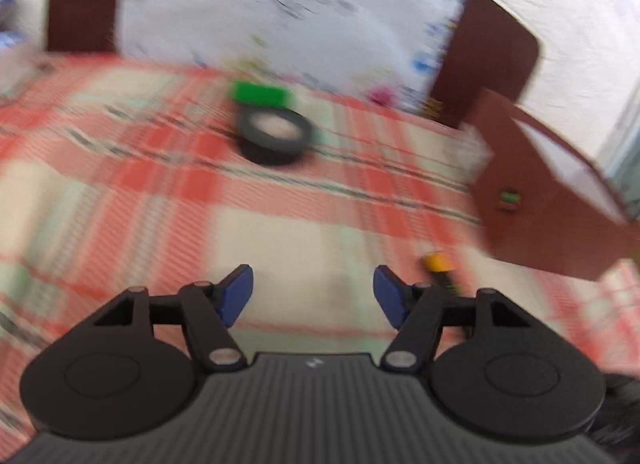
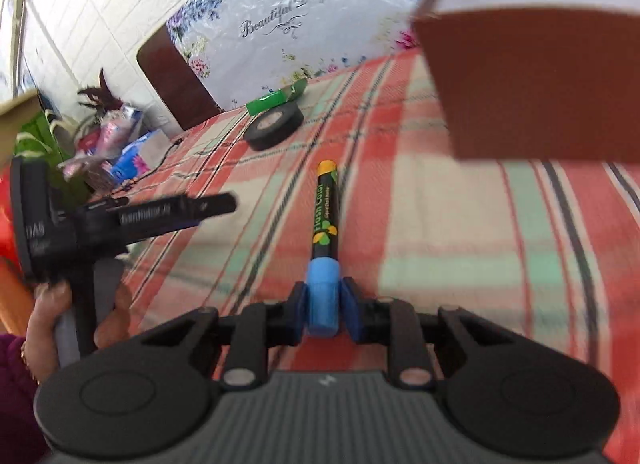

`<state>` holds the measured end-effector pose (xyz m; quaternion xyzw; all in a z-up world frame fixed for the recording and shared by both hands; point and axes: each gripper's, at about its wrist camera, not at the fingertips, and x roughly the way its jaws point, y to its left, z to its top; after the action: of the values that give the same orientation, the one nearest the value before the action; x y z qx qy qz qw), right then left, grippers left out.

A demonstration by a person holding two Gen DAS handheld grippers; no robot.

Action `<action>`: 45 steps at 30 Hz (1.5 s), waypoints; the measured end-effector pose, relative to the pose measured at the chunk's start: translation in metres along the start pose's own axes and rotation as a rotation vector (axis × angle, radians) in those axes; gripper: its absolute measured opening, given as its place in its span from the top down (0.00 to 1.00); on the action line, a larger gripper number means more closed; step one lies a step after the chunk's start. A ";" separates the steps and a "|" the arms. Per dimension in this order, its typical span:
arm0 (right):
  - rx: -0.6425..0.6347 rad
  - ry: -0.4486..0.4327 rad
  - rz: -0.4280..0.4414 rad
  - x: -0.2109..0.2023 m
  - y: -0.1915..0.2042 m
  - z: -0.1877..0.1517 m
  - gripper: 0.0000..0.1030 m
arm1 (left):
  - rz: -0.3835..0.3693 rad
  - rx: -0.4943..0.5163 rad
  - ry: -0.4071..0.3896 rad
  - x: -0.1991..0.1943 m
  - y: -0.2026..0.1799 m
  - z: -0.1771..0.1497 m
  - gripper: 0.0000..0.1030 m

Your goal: Organize objects

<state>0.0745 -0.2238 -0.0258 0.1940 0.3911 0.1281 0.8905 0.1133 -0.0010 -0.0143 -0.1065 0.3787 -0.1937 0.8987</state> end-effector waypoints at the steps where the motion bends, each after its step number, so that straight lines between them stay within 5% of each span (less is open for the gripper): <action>1: 0.031 -0.009 0.012 -0.008 -0.003 -0.008 0.81 | -0.047 -0.021 0.057 0.003 -0.014 -0.001 0.35; 5: 0.110 -0.020 0.065 -0.018 -0.012 -0.016 0.81 | -0.126 -0.035 0.209 0.021 -0.057 -0.001 0.27; 7: 0.154 -0.021 0.104 -0.018 -0.019 -0.017 0.81 | -0.097 -0.022 0.234 0.030 -0.072 -0.002 0.26; 8: 0.162 -0.023 0.120 -0.018 -0.021 -0.017 0.81 | -0.072 0.002 0.226 0.033 -0.080 -0.003 0.32; 9: 0.163 -0.026 0.134 -0.019 -0.022 -0.018 0.81 | -0.062 0.029 0.222 0.035 -0.087 -0.004 0.62; 10: 0.158 -0.028 0.143 -0.020 -0.021 -0.018 0.80 | -0.061 0.047 0.238 0.038 -0.092 -0.004 0.79; 12: 0.129 -0.046 0.133 -0.023 -0.019 -0.016 0.80 | -0.109 0.022 0.247 0.037 -0.095 0.000 0.81; 20: 0.078 -0.269 0.120 -0.073 -0.024 0.046 0.81 | -0.258 0.157 0.078 0.007 -0.167 0.084 0.83; 26: 0.068 -0.409 0.012 -0.080 -0.051 0.122 0.81 | -0.276 0.199 0.087 0.057 -0.215 0.138 0.83; 31: 0.098 -0.348 -0.063 -0.041 -0.086 0.151 0.80 | -0.151 0.212 0.155 0.105 -0.216 0.141 0.80; 34: 0.079 -0.303 -0.117 -0.023 -0.089 0.152 0.64 | -0.107 0.211 0.176 0.114 -0.206 0.138 0.76; 35: 0.071 -0.325 -0.130 -0.025 -0.089 0.150 0.58 | -0.119 0.208 0.167 0.109 -0.202 0.137 0.76; 45: 0.096 -0.458 -0.170 -0.082 -0.081 0.128 0.57 | -0.170 0.170 -0.010 0.025 -0.147 0.115 0.67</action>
<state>0.1221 -0.3584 0.0700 0.2265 0.1995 -0.0132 0.9533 0.1726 -0.1393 0.0992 -0.0623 0.3460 -0.3000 0.8868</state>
